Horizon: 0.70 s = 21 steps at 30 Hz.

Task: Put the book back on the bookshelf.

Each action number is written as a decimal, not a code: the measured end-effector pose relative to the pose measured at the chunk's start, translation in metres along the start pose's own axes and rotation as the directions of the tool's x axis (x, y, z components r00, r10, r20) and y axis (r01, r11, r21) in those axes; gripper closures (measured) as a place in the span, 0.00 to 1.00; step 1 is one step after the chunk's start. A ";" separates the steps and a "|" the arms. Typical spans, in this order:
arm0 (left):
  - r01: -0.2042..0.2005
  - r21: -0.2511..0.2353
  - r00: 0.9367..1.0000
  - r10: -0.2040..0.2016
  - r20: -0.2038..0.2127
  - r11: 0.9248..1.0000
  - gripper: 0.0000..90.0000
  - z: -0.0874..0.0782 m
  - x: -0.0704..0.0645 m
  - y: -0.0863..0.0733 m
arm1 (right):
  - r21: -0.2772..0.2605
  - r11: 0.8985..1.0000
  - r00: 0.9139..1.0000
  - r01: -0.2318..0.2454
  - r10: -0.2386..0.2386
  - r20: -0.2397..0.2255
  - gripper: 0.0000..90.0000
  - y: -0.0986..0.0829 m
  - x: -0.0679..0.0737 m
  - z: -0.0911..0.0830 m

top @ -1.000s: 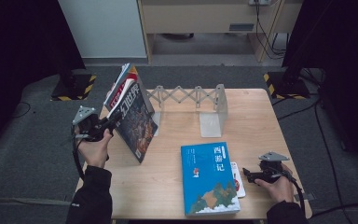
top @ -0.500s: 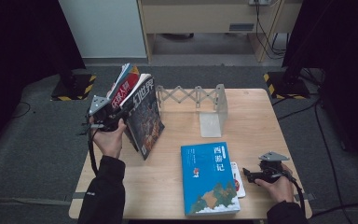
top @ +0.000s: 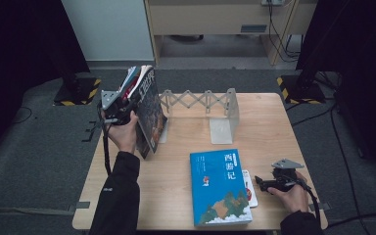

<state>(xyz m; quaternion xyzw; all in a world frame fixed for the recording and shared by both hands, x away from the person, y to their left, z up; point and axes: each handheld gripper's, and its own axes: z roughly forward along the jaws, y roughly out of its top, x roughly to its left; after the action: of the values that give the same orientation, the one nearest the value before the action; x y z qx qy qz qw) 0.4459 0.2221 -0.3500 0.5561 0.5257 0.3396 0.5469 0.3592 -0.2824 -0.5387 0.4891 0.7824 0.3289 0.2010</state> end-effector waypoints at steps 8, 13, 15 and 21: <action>-0.004 -0.030 0.999 0.002 -0.044 1.000 0.91 0.012 0.001 -0.012 | -0.002 1.000 1.000 0.002 -0.002 -0.002 0.05 0.000 0.000 0.000; -0.017 -0.041 0.999 0.015 -0.053 0.999 0.91 0.008 0.006 -0.017 | -0.002 1.000 1.000 0.003 -0.003 -0.001 0.05 0.000 0.000 0.000; -0.031 -0.038 0.997 0.029 -0.065 0.999 0.91 0.007 0.007 -0.018 | -0.003 1.000 1.000 0.005 -0.005 0.000 0.05 0.000 0.000 0.000; -0.039 -0.024 0.996 0.037 -0.078 0.999 0.91 0.003 0.014 -0.025 | 0.000 1.000 1.000 0.003 -0.003 0.000 0.05 0.000 0.000 0.000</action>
<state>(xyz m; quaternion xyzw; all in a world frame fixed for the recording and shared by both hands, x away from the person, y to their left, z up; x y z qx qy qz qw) 0.4461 0.2307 -0.3773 0.5454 0.5313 0.3781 0.5265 0.3595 -0.2824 -0.5389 0.4880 0.7830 0.3288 0.2016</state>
